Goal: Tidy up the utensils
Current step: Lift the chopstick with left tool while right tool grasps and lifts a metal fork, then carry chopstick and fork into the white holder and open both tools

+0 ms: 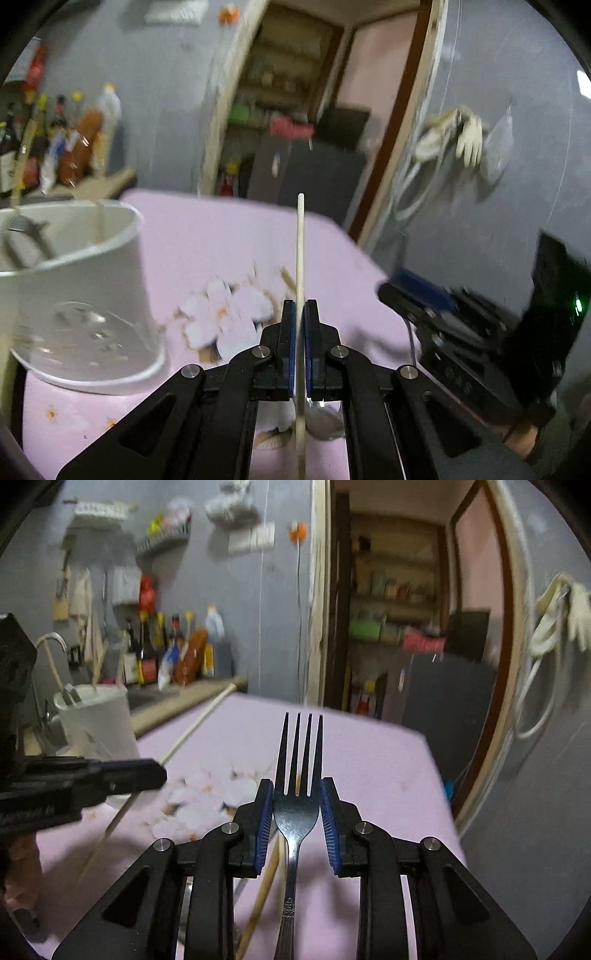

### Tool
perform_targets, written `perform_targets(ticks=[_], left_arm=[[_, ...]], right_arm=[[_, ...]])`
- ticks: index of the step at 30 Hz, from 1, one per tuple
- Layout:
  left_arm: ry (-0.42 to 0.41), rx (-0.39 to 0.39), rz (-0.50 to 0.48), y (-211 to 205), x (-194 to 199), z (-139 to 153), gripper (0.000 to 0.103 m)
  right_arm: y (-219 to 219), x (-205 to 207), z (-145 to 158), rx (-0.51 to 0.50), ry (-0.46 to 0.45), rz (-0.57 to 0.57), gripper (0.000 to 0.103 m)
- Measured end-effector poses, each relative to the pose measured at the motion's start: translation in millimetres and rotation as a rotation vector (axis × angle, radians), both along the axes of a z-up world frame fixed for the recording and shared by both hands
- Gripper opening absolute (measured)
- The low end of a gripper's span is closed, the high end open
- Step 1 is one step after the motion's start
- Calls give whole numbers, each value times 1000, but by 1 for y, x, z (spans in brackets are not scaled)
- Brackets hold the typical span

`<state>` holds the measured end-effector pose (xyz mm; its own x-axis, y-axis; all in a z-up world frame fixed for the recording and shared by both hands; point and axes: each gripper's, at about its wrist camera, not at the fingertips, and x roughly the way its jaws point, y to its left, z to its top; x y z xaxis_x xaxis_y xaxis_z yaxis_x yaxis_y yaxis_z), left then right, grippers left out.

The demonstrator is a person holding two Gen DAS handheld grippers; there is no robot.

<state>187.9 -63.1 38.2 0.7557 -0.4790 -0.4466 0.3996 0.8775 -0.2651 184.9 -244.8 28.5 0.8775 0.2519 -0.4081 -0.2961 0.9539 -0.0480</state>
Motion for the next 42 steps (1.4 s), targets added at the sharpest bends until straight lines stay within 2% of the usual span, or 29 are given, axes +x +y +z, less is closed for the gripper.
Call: perform_targets(ticks=[3, 5, 10, 22, 31, 36, 42], left_arm=[[-64, -48, 55, 9, -14, 1, 2], [-99, -39, 78, 8, -18, 0, 2], [-200, -90, 120, 17, -31, 12, 2], [-320, -150, 213, 76, -38, 60, 2], [-377, -203, 319, 145, -14, 91, 2], [-391, -247, 385, 187, 5, 98, 2], [-375, -279, 462, 212, 23, 84, 2]], right_arm=[[-2, -18, 7, 33, -80, -33, 23], [-2, -26, 12, 50, -118, -50, 23], [3, -35, 27, 73, -184, -50, 22], [34, -38, 76, 151, -277, 66, 20], [87, -23, 117, 218, -324, 222, 20], [121, -11, 134, 247, -342, 284, 20], [144, 9, 124, 250, -304, 306, 20]])
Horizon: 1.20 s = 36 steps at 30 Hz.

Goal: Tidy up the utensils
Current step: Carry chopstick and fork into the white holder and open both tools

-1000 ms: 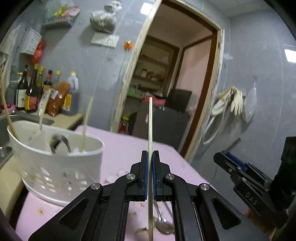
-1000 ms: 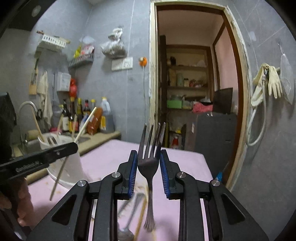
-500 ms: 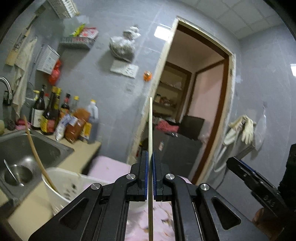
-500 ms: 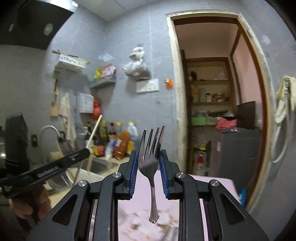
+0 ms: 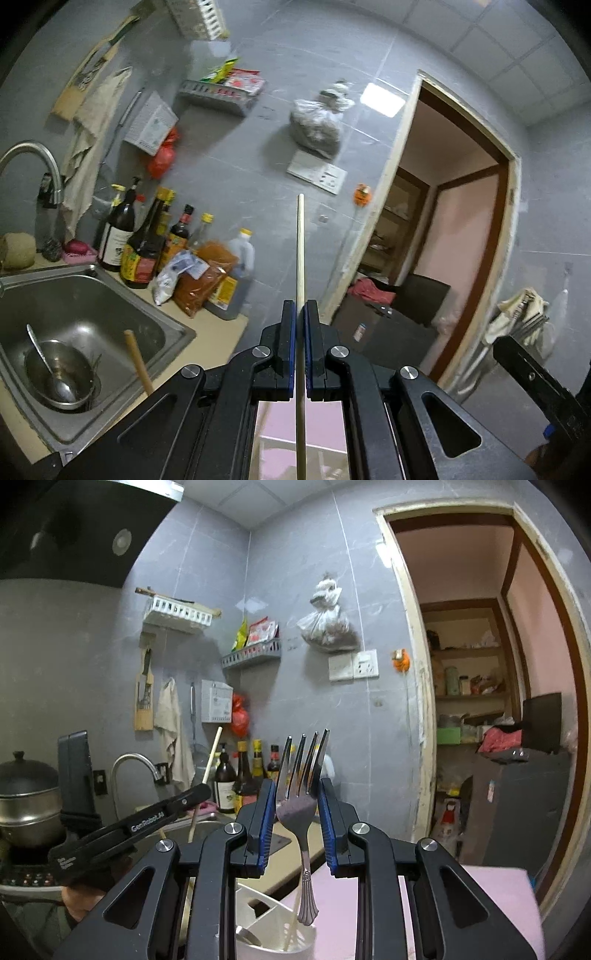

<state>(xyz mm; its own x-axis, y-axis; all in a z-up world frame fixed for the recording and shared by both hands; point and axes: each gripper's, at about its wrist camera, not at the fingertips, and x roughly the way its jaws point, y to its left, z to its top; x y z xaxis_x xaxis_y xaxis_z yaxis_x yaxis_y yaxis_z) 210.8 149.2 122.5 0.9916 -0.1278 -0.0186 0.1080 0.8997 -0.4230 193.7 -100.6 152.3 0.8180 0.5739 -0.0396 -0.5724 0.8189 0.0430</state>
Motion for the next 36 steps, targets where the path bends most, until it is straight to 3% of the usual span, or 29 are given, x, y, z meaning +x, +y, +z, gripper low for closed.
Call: perform_targets(ticks=[7, 36], left_arm=[[11, 51, 75, -6, 11, -25, 2], [191, 110, 121, -32, -1, -78, 3]], right_arm=[[7, 19, -23, -9, 68, 15, 20], [13, 33, -66, -59, 239, 42, 21]])
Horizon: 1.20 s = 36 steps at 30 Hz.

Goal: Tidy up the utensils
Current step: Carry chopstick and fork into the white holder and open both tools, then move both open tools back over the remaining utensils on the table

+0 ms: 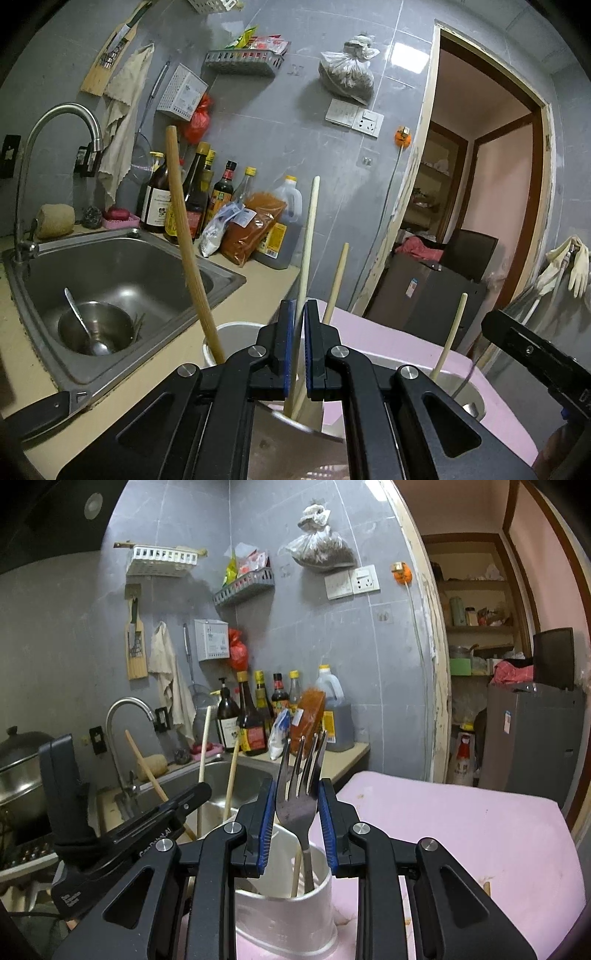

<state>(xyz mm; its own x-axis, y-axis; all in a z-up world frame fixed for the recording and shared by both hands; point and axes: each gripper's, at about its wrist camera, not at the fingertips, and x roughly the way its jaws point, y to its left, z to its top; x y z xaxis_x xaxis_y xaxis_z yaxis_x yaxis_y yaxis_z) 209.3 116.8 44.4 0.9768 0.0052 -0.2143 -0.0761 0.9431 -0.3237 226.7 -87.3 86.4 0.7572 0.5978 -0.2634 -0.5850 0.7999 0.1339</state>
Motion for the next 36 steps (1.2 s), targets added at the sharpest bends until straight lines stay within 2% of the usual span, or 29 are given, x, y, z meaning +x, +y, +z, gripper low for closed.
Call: perform_targets(ticks=[9, 11, 12, 14, 17, 20, 25, 27, 29, 33, 35, 36], left_arm=[[14, -17, -48, -4, -12, 7, 8], [12, -9, -41, -6, -16, 12, 21], [11, -15, -39, -5, -18, 14, 25], [0, -31, -37, -4, -22, 18, 28], [4, -7, -30, -8, -26, 27, 33], [-1, 19, -25, -13, -31, 36, 46], [-29, 59, -38, -26, -41, 50, 63], [-30, 76, -54, -33, -43, 55, 70], [-34, 93, -64, -40, -45, 59, 76], [-34, 135, -103, -56, -48, 64, 81], [-37, 140, -132, -63, -50, 65, 95], [-46, 141, -141, -66, -52, 65, 96]], right_arm=[[1, -11, 4, -20, -39, 9, 22], [0, -15, 6, -13, -55, 12, 23], [-2, -17, 6, -10, -62, 10, 26], [-4, -20, 9, -5, -77, 3, 28], [-12, -25, 14, 4, -103, -23, 33], [-20, -29, 18, 21, -123, -45, 42], [-41, -38, 28, 41, -158, -107, 59], [-51, -42, 31, 55, -164, -133, 79], [-63, -46, 34, 69, -171, -154, 81], [-85, -56, 39, 75, -188, -197, 96], [-98, -63, 41, 77, -198, -220, 99], [-103, -65, 42, 74, -203, -230, 100]])
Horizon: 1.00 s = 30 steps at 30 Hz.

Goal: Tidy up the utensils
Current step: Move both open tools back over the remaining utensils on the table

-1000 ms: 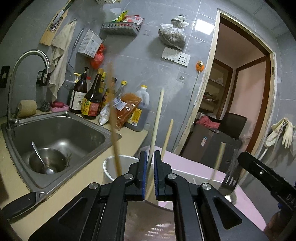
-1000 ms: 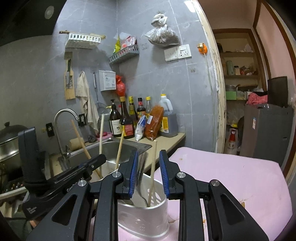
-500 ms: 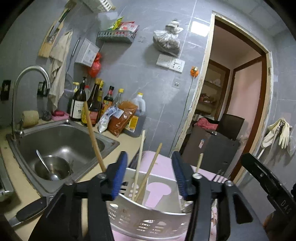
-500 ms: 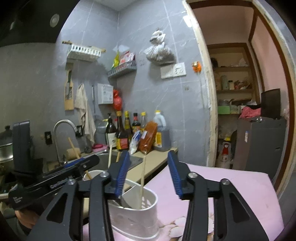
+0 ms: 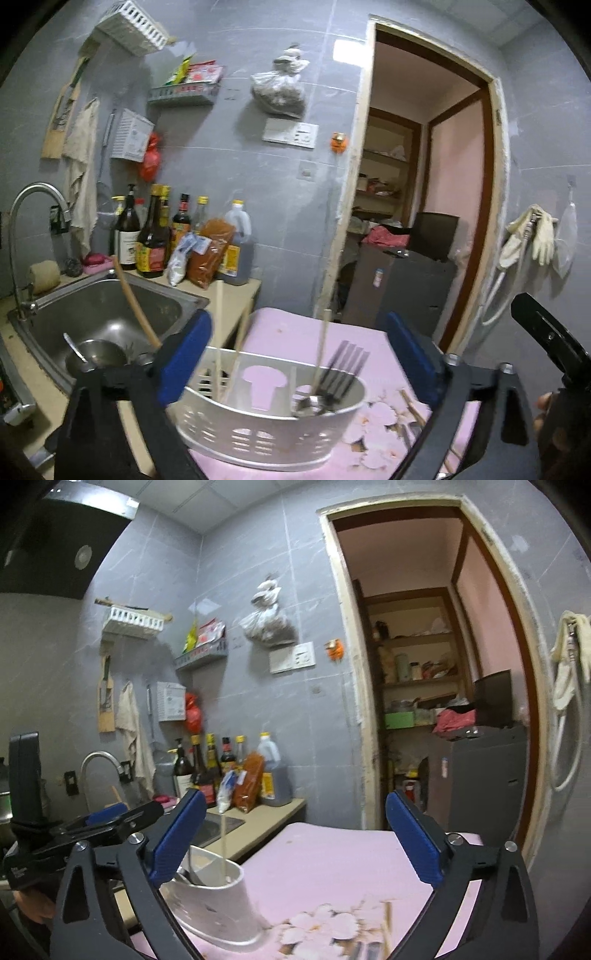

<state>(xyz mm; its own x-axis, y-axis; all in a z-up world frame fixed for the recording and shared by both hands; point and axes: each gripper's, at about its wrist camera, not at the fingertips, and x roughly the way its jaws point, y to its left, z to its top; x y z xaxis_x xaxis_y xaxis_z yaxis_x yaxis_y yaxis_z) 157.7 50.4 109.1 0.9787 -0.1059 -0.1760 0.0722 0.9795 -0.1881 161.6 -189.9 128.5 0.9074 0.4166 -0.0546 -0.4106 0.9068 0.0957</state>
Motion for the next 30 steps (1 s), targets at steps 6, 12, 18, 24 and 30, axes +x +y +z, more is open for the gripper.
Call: perform_targets(ticks=[6, 12, 18, 24, 30], left_arm=[[-6, 37, -77, -28, -5, 0, 96], [7, 55, -155, -57, -11, -7, 97], [79, 89, -223, -87, -9, -22, 97], [168, 85, -274, -103, -2, -48, 97], [246, 90, -301, -117, 5, -73, 96]], right_arm=[[-29, -16, 2, -25, -18, -66, 103], [-51, -24, -2, -78, -16, -120, 103], [-71, -18, -17, -156, 36, -156, 103], [-93, -5, -39, -156, 131, -160, 103], [-108, 6, -68, -170, 222, -171, 103]])
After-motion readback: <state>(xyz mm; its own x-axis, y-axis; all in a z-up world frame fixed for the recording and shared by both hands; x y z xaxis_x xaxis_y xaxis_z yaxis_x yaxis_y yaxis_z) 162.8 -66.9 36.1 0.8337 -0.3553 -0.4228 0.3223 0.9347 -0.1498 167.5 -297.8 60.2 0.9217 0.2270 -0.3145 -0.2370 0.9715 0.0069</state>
